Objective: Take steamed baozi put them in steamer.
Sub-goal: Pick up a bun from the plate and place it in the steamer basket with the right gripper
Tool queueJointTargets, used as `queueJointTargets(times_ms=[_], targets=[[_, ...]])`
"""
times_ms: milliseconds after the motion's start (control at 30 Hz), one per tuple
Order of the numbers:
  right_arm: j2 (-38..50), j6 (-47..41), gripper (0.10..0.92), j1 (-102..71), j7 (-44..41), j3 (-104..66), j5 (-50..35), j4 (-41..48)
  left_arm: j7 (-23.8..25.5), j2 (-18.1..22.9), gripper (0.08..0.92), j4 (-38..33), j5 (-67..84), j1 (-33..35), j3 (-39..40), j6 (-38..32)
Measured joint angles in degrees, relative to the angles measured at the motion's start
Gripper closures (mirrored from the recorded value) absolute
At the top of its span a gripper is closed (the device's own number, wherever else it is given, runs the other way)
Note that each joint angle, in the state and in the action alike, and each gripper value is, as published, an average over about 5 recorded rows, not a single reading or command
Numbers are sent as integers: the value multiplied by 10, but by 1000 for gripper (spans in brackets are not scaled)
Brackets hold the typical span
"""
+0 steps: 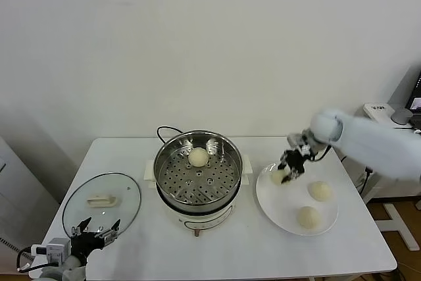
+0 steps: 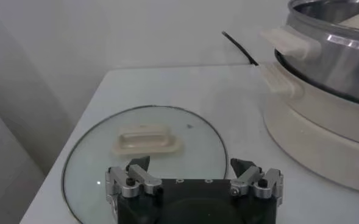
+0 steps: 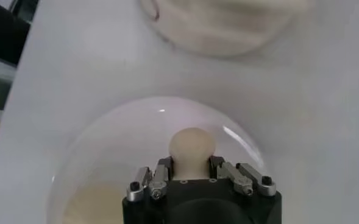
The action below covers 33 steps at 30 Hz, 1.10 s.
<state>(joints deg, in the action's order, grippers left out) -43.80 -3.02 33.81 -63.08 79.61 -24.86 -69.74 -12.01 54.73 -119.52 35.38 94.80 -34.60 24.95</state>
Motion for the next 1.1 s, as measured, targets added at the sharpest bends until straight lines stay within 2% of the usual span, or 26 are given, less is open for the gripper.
queueJointTargets(times_ms=[267, 567, 833, 1100], targets=[[-20, -48, 635, 111, 13, 34, -110, -47, -1, -2, 177, 1, 0, -7, 4, 2], [-63, -112, 635, 147, 80, 43, -224, -108, -2, -1, 177, 1, -4, -4, 5, 2], [-119, -161, 635, 122, 160, 38, -289, -134, -2, 5, 177, -2, -8, -2, 3, 1], [-190, -202, 635, 71, 229, 26, -311, -123, -3, 10, 177, -3, -9, 1, -1, -1]])
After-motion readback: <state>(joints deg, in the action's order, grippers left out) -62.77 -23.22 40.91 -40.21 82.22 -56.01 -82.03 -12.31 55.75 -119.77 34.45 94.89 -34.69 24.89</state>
